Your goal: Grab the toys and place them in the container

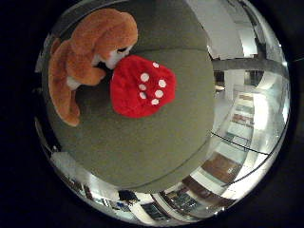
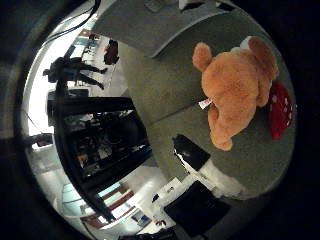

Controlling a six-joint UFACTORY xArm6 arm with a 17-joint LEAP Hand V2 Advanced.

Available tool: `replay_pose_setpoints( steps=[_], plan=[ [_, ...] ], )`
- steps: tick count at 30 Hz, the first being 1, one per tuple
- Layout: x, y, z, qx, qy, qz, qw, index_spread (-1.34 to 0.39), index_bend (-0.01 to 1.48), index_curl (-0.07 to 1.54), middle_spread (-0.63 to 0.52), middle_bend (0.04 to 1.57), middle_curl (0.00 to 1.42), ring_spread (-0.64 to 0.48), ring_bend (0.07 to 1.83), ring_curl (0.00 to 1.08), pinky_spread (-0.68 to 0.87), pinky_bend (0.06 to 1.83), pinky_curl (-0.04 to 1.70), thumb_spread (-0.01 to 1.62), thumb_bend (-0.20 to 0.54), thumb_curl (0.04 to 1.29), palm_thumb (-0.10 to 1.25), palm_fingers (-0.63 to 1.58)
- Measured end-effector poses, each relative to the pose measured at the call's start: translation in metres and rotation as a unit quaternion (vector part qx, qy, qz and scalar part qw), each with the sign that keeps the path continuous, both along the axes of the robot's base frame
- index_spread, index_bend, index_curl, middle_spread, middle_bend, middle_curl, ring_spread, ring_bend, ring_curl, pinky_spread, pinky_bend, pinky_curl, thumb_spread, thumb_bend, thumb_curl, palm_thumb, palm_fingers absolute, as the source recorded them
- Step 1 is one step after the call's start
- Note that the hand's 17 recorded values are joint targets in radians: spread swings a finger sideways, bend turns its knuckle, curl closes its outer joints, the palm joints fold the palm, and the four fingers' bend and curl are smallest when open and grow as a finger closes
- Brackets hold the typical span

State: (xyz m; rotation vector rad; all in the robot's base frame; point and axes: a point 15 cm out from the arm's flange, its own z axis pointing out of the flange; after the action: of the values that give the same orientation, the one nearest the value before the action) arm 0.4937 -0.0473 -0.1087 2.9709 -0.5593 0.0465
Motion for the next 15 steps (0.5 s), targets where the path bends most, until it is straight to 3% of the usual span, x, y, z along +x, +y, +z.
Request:
replay_pose_setpoints(
  steps=[15],
  plan=[
    [0.014, 0.005, -0.019, -0.008, 0.000, 0.004, 1.000, -0.44, 0.19, 0.32, -0.08, 0.19, 0.31, 0.00, 0.30, 0.26, 0.28, 0.56, 0.07, 1.03, -0.025, 0.35, 0.65, 0.25]
  ],
)
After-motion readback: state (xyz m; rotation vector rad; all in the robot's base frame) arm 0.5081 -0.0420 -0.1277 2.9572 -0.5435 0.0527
